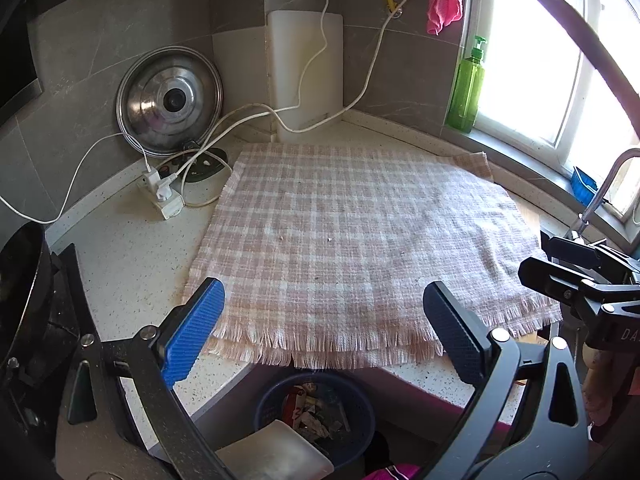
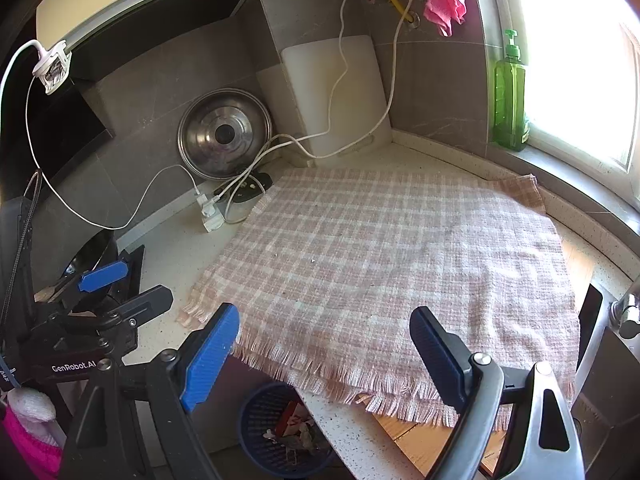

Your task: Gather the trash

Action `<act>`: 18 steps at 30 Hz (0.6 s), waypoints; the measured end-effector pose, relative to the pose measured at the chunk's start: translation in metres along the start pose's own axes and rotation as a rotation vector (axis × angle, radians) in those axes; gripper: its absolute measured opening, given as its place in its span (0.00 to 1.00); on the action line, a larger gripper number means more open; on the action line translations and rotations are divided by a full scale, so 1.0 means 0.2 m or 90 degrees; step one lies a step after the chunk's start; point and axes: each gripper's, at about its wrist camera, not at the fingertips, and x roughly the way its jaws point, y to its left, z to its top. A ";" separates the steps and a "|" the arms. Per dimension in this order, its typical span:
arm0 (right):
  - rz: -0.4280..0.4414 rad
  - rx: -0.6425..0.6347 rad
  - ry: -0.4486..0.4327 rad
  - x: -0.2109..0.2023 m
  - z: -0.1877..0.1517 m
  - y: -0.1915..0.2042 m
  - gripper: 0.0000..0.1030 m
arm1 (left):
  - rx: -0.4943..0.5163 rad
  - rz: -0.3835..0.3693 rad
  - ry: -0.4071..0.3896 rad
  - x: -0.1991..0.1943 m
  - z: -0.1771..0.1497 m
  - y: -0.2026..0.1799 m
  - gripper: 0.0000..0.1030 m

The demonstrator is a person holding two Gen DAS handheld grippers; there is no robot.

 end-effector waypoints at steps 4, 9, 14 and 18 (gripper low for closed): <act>-0.001 -0.001 0.003 0.00 0.00 0.00 0.86 | 0.000 -0.002 0.001 0.00 0.00 0.00 0.98; -0.001 0.004 0.005 0.00 -0.01 -0.01 0.86 | 0.002 -0.003 0.001 0.00 0.00 0.01 0.98; -0.002 0.010 0.007 0.01 -0.01 -0.02 0.86 | 0.002 -0.003 0.002 0.00 0.00 0.01 0.98; 0.000 0.011 0.008 0.01 -0.01 -0.02 0.86 | 0.000 -0.001 0.003 0.00 0.00 0.00 0.98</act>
